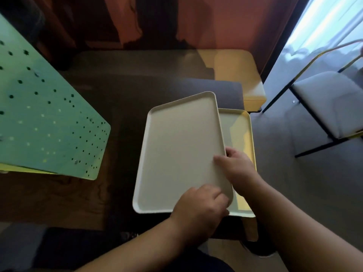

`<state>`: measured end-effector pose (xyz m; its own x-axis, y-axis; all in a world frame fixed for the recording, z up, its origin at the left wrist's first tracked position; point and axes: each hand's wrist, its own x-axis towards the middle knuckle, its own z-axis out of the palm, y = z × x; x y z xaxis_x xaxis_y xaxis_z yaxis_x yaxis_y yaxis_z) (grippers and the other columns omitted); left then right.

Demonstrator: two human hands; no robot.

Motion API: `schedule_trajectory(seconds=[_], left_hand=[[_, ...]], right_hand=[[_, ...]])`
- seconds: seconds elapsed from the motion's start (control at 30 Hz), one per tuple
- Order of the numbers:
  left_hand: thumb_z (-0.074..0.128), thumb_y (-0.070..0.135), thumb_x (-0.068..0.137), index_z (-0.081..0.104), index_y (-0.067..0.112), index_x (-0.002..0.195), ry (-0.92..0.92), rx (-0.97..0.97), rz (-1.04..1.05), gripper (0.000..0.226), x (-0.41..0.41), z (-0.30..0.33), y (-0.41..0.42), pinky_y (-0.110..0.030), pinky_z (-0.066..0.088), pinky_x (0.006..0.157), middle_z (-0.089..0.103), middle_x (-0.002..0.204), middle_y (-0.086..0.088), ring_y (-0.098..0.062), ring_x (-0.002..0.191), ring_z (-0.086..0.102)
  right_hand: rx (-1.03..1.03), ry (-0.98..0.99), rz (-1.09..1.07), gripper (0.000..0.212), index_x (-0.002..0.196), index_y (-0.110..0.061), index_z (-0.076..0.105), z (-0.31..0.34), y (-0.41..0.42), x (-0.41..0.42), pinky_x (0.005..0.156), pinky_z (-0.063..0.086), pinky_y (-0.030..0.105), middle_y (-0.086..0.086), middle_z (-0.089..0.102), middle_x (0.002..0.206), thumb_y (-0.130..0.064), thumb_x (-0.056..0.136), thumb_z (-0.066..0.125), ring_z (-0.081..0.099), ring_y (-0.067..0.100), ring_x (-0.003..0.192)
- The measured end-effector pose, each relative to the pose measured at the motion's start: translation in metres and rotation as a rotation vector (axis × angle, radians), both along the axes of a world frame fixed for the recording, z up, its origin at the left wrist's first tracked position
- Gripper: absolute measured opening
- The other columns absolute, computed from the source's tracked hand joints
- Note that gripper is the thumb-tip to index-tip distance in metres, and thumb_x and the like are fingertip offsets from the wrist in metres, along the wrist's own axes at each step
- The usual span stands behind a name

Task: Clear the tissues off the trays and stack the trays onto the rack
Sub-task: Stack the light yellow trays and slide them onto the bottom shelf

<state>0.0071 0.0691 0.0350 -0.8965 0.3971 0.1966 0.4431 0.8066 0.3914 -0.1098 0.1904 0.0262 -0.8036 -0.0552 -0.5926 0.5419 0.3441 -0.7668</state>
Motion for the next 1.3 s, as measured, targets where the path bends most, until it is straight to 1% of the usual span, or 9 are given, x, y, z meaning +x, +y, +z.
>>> schedule_trajectory(seconds=[0.13, 0.27, 0.43, 0.57, 0.7, 0.87, 1.13, 1.23, 1.3], left_hand=[[0.055, 0.040, 0.084, 0.062, 0.018, 0.115, -0.116, -0.059, 0.220, 0.038, -0.017, -0.020, -0.012, -0.039, 0.055, 0.082, 0.066, 0.111, -0.006, -0.029, 0.095, 0.063], [0.062, 0.025, 0.087, 0.043, 0.015, 0.145, -0.423, -0.274, 0.599, 0.062, -0.035, -0.043, -0.053, -0.045, 0.041, 0.104, 0.040, 0.151, -0.013, -0.034, 0.128, 0.046], [0.062, 0.022, 0.095, 0.027, 0.022, 0.158, -0.967, -0.029, 0.863, 0.072, -0.044, -0.070, -0.081, -0.041, 0.052, 0.098, 0.042, 0.152, -0.007, -0.026, 0.125, 0.056], [0.056, 0.020, 0.095, 0.038, 0.027, 0.154, -0.961, 0.058, 0.782, 0.062, -0.043, -0.074, -0.073, -0.038, 0.049, 0.096, 0.046, 0.151, -0.005, -0.026, 0.125, 0.056], [0.053, 0.021, 0.088, 0.056, 0.034, 0.130, -0.910, 0.155, 0.770, 0.044, -0.046, -0.073, -0.058, -0.038, 0.053, 0.083, 0.057, 0.128, 0.001, -0.019, 0.098, 0.061], [0.054, 0.035, 0.090, 0.033, 0.029, 0.147, -0.892, -0.016, 0.721, 0.061, -0.048, -0.075, -0.051, -0.042, 0.056, 0.085, 0.047, 0.125, -0.006, -0.026, 0.097, 0.061], [0.059, 0.017, 0.092, 0.040, 0.036, 0.147, -0.881, 0.144, 0.827, 0.062, -0.054, -0.081, -0.058, -0.036, 0.050, 0.078, 0.053, 0.129, -0.004, -0.023, 0.100, 0.061], [0.065, 0.020, 0.085, 0.044, 0.037, 0.144, -0.901, 0.170, 0.804, 0.065, -0.054, -0.076, -0.060, -0.038, 0.057, 0.079, 0.060, 0.118, -0.002, -0.022, 0.095, 0.064], [0.063, 0.020, 0.085, 0.042, 0.034, 0.147, -0.914, 0.157, 0.793, 0.066, -0.053, -0.073, -0.062, -0.037, 0.055, 0.078, 0.062, 0.116, -0.003, -0.023, 0.096, 0.065]], right_hand=[[0.116, 0.001, -0.129, 0.019, 0.091, -0.011, 0.076, -0.022, 0.055, 0.000, 0.076, 0.064, 0.042, 0.013, 0.080, 0.095, -0.016, 0.099, 0.060, 0.074, 0.026, 0.078], [0.179, 0.026, -0.174, 0.022, 0.092, -0.013, 0.075, -0.043, 0.094, 0.001, 0.069, 0.055, 0.039, 0.019, 0.078, 0.095, -0.028, 0.101, 0.061, 0.068, 0.025, 0.072], [0.392, 0.105, -0.108, 0.018, 0.101, -0.026, 0.071, -0.062, 0.101, 0.009, 0.074, 0.059, 0.044, 0.002, 0.074, 0.094, -0.029, 0.100, 0.054, 0.068, 0.025, 0.084], [0.517, 0.133, -0.112, 0.037, 0.126, -0.021, 0.065, -0.076, 0.098, 0.018, 0.085, 0.058, 0.041, 0.004, 0.063, 0.114, -0.018, 0.091, 0.056, 0.064, 0.022, 0.094], [0.498, 0.068, -0.206, 0.047, 0.139, -0.018, 0.052, -0.079, 0.092, 0.019, 0.091, 0.051, 0.036, 0.000, 0.052, 0.125, -0.016, 0.092, 0.058, 0.057, 0.021, 0.108], [0.409, -0.076, -0.285, 0.025, 0.115, -0.021, 0.064, -0.074, 0.089, 0.012, 0.067, 0.056, 0.036, -0.003, 0.066, 0.098, -0.019, 0.092, 0.055, 0.064, 0.018, 0.084], [0.440, -0.085, -0.258, 0.025, 0.084, -0.030, 0.067, -0.075, 0.086, 0.013, 0.082, 0.061, 0.048, -0.004, 0.075, 0.091, -0.008, 0.089, 0.055, 0.070, 0.029, 0.088], [0.557, -0.099, -0.134, 0.036, 0.122, -0.021, 0.061, -0.077, 0.077, 0.017, 0.097, 0.055, 0.049, 0.007, 0.066, 0.126, -0.011, 0.089, 0.049, 0.061, 0.031, 0.112], [0.673, -0.147, -0.045, 0.062, 0.156, -0.013, 0.032, -0.079, 0.070, 0.018, 0.111, 0.043, 0.049, 0.011, 0.046, 0.151, -0.013, 0.096, 0.047, 0.043, 0.034, 0.138]])
